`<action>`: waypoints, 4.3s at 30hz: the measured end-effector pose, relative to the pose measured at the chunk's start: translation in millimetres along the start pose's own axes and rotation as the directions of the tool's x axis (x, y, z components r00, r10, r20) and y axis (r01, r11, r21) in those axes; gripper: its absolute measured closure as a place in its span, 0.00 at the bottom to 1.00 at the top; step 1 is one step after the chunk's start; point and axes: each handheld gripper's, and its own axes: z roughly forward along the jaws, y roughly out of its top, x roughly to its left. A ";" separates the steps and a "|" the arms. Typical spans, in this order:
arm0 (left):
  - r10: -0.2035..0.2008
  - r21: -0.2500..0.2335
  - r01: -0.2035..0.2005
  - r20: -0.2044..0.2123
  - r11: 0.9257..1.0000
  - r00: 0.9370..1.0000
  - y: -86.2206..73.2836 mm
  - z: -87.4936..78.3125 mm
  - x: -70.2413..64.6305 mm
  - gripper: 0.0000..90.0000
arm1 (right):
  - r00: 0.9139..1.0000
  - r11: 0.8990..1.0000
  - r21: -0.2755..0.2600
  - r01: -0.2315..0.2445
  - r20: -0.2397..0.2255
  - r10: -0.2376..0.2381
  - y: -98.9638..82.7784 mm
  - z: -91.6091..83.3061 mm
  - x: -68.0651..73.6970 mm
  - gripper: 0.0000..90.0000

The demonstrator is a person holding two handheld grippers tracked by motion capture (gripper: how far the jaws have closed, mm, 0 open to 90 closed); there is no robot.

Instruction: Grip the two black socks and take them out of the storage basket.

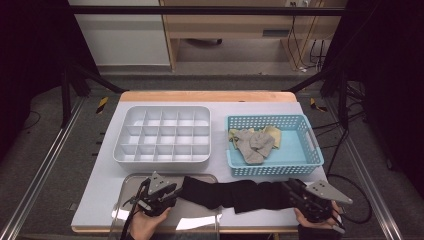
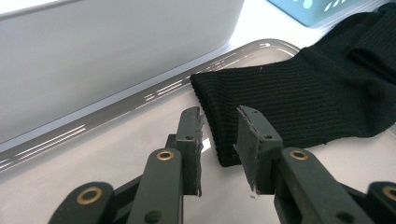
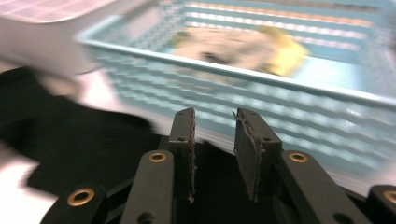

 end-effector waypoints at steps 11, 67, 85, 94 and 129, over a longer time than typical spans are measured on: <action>-0.023 -0.019 0.024 0.008 1.000 1.000 1.1 -5.0 2.3 0.75 | 0.938 0.983 0.128 0.129 -0.337 -0.079 -12.0 51.3 64.8 0.79; -0.007 -0.029 0.008 0.030 1.000 1.000 1.7 -7.7 0.6 0.74 | 0.997 0.988 0.154 -0.009 -0.068 0.020 9.6 72.1 25.2 0.94; 0.000 -0.027 0.001 0.032 1.000 0.999 1.4 -9.4 -0.1 0.74 | 0.981 0.985 0.127 0.118 -0.168 -0.096 15.6 60.1 57.9 0.77; -0.002 -0.032 0.003 0.032 0.999 0.999 0.9 -9.8 -0.4 0.74 | 0.981 0.961 0.223 0.165 -0.134 -0.138 1.7 76.2 60.2 0.95; -0.003 -0.034 0.005 0.072 0.999 0.997 2.2 -9.2 -4.7 0.73 | 0.953 0.979 0.099 0.179 -0.264 -0.148 23.1 76.3 73.9 0.86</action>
